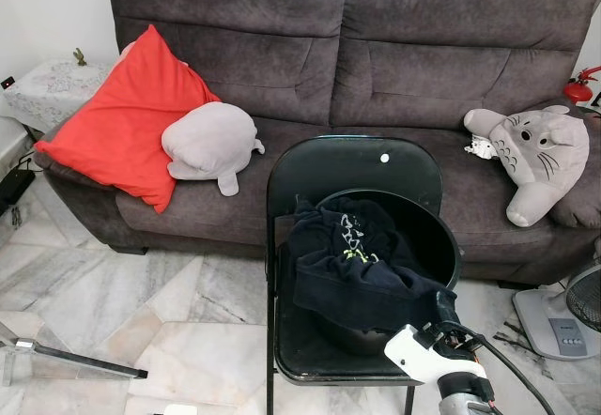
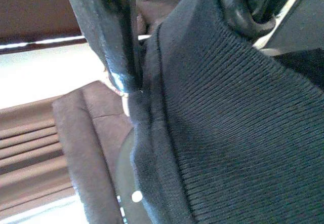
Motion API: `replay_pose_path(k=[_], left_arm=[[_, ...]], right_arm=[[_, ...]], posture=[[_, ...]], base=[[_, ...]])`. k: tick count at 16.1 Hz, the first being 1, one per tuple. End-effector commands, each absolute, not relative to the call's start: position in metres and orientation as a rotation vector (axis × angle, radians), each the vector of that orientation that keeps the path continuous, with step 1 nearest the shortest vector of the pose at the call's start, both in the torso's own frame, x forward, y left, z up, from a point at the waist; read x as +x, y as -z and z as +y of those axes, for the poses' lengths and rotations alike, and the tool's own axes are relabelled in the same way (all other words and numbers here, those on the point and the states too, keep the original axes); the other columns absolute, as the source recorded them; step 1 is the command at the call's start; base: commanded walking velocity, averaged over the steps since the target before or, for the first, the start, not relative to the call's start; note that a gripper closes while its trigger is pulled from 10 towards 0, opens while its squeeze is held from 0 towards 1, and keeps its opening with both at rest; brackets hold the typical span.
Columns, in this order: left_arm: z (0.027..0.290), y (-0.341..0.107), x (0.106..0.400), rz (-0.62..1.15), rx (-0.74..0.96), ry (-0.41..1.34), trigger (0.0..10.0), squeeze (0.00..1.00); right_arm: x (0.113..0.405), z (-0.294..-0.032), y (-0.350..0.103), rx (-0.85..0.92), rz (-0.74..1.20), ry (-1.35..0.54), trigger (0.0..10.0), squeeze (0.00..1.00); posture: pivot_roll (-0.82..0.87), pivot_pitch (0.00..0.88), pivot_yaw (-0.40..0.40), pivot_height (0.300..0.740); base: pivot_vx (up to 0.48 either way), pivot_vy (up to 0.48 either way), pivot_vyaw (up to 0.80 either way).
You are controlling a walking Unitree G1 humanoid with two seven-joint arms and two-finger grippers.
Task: Hang hanger
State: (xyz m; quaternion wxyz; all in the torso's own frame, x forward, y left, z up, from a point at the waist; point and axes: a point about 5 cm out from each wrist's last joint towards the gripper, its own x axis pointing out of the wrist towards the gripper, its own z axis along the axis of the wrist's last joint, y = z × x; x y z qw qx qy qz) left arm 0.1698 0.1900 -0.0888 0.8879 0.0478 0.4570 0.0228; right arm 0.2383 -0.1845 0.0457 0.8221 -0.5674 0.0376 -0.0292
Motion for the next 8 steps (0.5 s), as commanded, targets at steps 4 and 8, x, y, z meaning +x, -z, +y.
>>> replay_pose_path(k=[4, 8], left_arm=[[0.191, 0.091, 0.164, 0.973, 0.120, -0.043, 10.0, 0.00], [0.191, 0.091, 0.164, 0.972, 0.119, -0.045, 10.0, 0.00]], right_arm=[[0.240, -0.182, -0.068, -1.232, -0.094, 0.135, 10.0, 0.00], [0.241, -0.182, -0.051, -1.238, -0.011, 0.071, 10.0, 0.00]], posture=[[-0.12, 0.087, -0.007, 0.740], [-0.12, 0.086, -0.008, 0.740]], base=[[0.000, 0.000, 0.00], [0.000, 0.000, 0.00]])
